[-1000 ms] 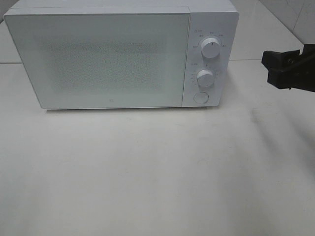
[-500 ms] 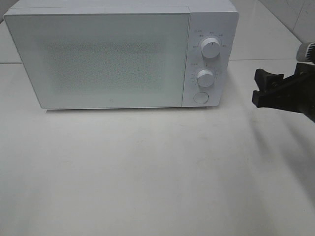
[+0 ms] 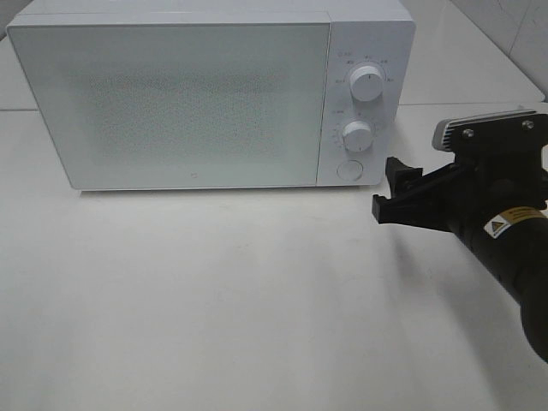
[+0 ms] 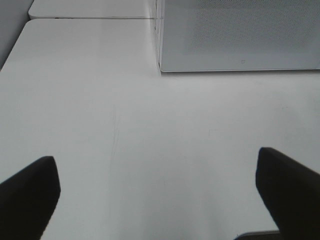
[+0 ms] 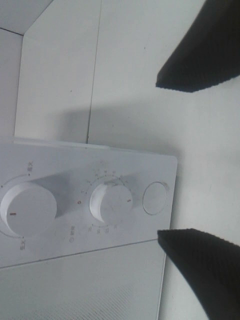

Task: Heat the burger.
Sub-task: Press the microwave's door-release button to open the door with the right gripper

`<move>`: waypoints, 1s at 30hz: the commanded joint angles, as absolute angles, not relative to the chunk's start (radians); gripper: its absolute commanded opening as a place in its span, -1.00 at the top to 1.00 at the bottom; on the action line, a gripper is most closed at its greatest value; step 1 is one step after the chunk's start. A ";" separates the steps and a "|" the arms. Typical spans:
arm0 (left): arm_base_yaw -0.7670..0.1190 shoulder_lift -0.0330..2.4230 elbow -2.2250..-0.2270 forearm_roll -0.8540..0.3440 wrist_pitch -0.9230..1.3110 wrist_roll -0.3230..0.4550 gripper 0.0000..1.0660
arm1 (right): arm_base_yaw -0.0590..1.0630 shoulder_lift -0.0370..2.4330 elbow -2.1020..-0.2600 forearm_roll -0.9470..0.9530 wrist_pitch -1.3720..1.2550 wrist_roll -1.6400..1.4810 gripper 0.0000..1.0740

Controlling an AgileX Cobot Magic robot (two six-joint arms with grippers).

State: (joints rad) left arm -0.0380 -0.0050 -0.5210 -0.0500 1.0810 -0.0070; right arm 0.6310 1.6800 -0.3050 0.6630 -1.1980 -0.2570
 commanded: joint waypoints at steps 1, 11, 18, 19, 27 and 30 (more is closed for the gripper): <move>-0.039 -0.016 -0.516 -0.054 1.073 -0.008 -0.87 | 0.688 1.703 -0.341 0.722 -1.232 -0.282 -0.37; -0.039 -0.016 -0.516 -0.054 1.073 -0.008 -0.87 | 0.772 1.729 -0.391 0.797 -1.230 -0.294 -0.37; -0.039 -0.016 -0.516 -0.054 1.073 -0.008 -0.87 | 0.772 1.729 -0.391 0.799 -1.203 -0.250 -0.37; -0.039 -0.016 -0.516 -0.054 1.073 -0.008 -0.87 | 0.772 1.729 -0.391 0.799 -1.203 -0.224 -0.37; -0.039 -0.016 -0.516 -0.054 1.073 -0.008 -0.87 | 0.772 1.729 -0.391 0.799 -1.208 0.091 -0.29; -0.039 -0.016 -0.516 -0.054 1.073 -0.008 -0.87 | 0.772 1.729 -0.391 0.799 -1.208 0.332 -0.18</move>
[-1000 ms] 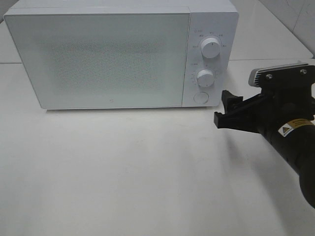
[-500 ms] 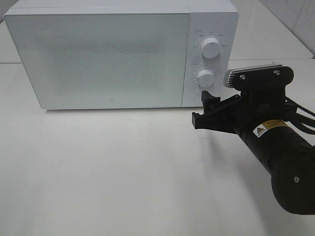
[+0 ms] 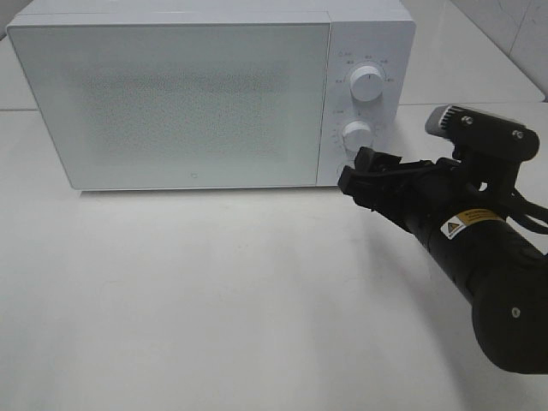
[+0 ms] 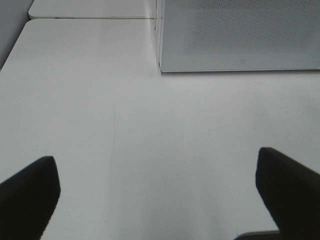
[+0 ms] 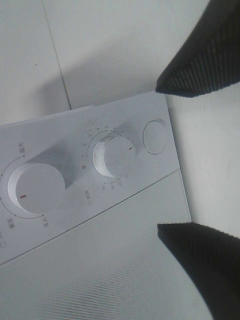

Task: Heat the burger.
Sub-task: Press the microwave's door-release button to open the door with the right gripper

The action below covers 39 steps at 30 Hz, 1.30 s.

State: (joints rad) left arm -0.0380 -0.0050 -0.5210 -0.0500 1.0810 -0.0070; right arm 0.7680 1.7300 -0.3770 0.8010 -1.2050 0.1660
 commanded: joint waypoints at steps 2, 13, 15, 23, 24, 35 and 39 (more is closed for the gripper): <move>-0.039 -0.016 -0.516 -0.054 1.073 -0.008 -0.87 | 0.772 1.729 -0.391 0.799 -1.208 0.401 -0.15; -0.039 -0.016 -0.516 -0.054 1.073 -0.008 -0.87 | 0.772 1.729 -0.389 0.810 -1.208 0.977 0.44; -0.039 -0.016 -0.516 -0.054 1.073 -0.008 -0.87 | 0.772 1.729 -0.389 0.813 -1.208 1.000 0.50; -0.039 -0.016 -0.516 -0.054 1.073 -0.008 -0.87 | 0.772 1.729 -0.389 0.857 -1.194 1.209 0.93; -0.039 -0.016 -0.516 -0.054 1.073 -0.008 -0.87 | 0.772 1.729 -0.389 0.857 -1.194 1.209 0.93; -0.039 -0.016 -0.516 -0.054 1.073 -0.008 -0.87 | 0.769 1.739 -0.391 0.896 -1.095 1.296 1.00; -0.039 -0.016 -0.516 -0.054 1.073 -0.008 -0.87 | 0.769 1.792 -0.417 0.908 -1.095 1.303 1.00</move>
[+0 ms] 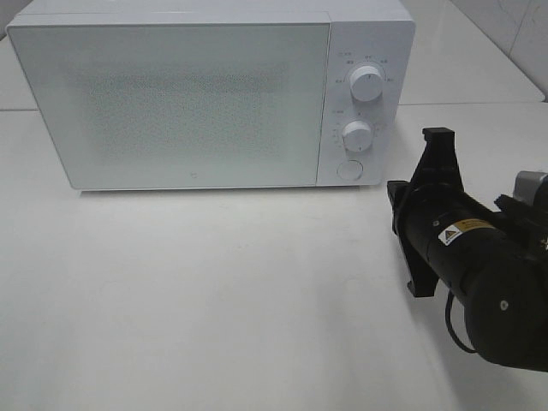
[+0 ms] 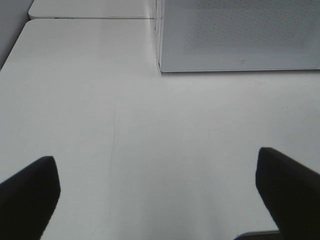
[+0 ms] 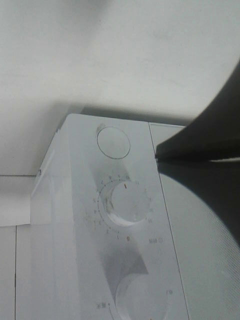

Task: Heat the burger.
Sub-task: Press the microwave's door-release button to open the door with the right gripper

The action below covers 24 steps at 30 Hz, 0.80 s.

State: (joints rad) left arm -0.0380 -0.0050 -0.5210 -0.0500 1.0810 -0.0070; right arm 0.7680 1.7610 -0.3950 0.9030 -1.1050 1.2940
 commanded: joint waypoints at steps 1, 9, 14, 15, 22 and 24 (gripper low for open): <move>-0.039 -0.016 -0.516 -0.054 1.073 -0.008 -0.87 | 0.769 1.815 -0.433 0.904 -1.093 1.315 1.00; -0.039 -0.016 -0.516 -0.054 1.073 -0.008 -0.87 | 0.769 1.882 -0.494 0.908 -1.091 1.328 1.00; -0.039 -0.016 -0.516 -0.054 1.073 -0.008 -0.87 | 0.755 1.922 -0.543 0.899 -1.072 1.328 1.00; -0.039 -0.016 -0.516 -0.054 1.073 -0.008 -0.87 | 0.738 1.933 -0.565 0.889 -1.055 1.327 1.00; -0.039 -0.016 -0.516 -0.054 1.073 -0.008 -0.87 | 0.687 1.978 -0.633 0.831 -1.026 1.328 1.00; -0.039 -0.016 -0.516 -0.054 1.073 -0.008 -0.87 | 0.675 1.998 -0.662 0.823 -1.017 1.328 1.00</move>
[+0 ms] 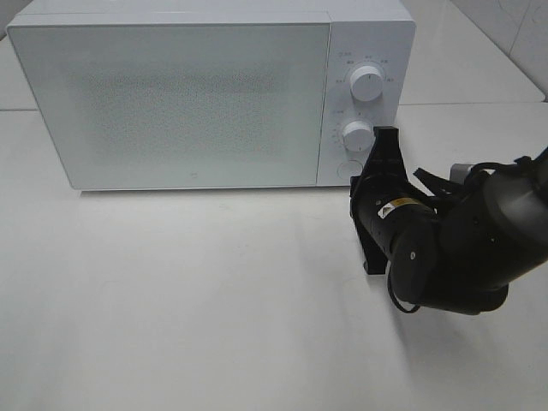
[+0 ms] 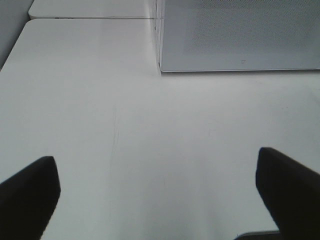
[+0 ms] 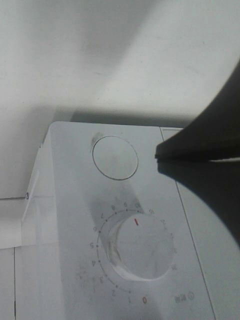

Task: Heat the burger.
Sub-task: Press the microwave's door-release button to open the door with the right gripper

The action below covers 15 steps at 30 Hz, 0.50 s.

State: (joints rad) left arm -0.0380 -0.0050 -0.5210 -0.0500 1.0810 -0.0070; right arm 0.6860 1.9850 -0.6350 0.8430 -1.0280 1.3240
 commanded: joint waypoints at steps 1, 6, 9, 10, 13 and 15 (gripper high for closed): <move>-0.039 -0.016 -0.516 -0.054 1.073 -0.008 -0.87 | 0.675 1.998 -0.662 0.823 -1.017 1.328 1.00; -0.039 -0.016 -0.516 -0.054 1.073 -0.008 -0.87 | 0.658 2.029 -0.714 0.822 -0.991 1.326 1.00; -0.039 -0.015 -0.516 -0.054 1.073 -0.008 -0.87 | 0.648 2.051 -0.743 0.823 -0.982 1.326 1.00; -0.039 -0.015 -0.516 -0.054 1.073 -0.008 -0.87 | 0.648 2.051 -0.743 0.823 -0.982 1.326 1.00; -0.039 -0.015 -0.516 -0.054 1.073 -0.008 -0.87 | 0.635 2.069 -0.768 0.818 -0.966 1.325 1.00; -0.039 -0.015 -0.516 -0.054 1.073 -0.008 -0.87 | 0.627 2.079 -0.785 0.817 -0.961 1.323 1.00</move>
